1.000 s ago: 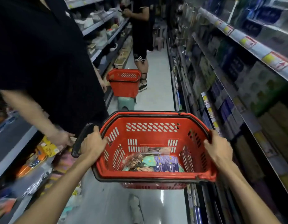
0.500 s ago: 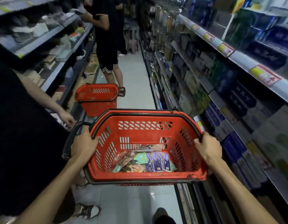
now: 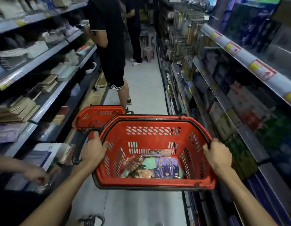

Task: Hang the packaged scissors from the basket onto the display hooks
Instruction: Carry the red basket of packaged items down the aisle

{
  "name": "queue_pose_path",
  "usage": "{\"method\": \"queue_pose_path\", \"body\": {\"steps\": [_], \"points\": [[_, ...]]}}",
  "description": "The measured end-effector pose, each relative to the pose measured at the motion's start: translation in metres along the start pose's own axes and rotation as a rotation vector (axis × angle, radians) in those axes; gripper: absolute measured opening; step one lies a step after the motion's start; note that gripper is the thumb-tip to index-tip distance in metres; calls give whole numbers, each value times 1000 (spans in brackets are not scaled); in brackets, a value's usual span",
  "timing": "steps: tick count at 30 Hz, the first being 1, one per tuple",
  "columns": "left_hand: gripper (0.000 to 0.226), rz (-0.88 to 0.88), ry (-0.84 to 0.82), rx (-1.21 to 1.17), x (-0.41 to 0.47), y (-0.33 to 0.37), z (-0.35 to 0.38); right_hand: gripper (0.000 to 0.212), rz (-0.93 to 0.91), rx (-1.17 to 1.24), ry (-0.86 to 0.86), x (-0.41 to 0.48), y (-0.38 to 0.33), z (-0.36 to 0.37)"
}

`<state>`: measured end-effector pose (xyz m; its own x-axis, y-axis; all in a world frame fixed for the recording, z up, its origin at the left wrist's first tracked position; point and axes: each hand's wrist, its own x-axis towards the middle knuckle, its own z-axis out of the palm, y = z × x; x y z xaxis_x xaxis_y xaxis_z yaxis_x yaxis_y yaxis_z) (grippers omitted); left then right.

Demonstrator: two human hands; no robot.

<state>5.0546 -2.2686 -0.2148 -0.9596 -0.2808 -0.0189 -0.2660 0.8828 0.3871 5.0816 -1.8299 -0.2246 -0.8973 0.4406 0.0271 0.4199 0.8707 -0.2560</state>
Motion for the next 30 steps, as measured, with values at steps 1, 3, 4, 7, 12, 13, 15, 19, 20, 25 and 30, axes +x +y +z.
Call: {"method": "queue_pose_path", "body": {"steps": [1,3,4,7,12,13,15,19,20,25,30], "points": [[56,-5,6,3,17,8,1,33,-8,4,0,23,-8,0],[53,-18,22,0,55,21,6,32,-29,24,2,68,-25,2],[52,-33,27,-8,75,26,9,32,-32,30,1,90,-34,3],[52,-68,33,-40,140,40,17,32,-33,46,0,155,-62,11],[51,-104,34,-53,261,61,39,32,-31,70,-24,268,-118,39],[52,-106,39,-50,288,65,43,33,-25,66,-31,292,-131,45],[54,-116,43,-46,329,73,47,34,-13,53,-51,329,-152,51],[52,-110,48,-80,439,94,53,34,0,52,-58,425,-209,60],[53,-99,55,-89,464,101,53,34,8,54,-48,447,-222,60],[52,-69,61,-113,577,141,52,33,34,55,-24,546,-271,66],[35,-37,44,-198,692,183,74,32,59,57,-28,658,-308,86]]}}
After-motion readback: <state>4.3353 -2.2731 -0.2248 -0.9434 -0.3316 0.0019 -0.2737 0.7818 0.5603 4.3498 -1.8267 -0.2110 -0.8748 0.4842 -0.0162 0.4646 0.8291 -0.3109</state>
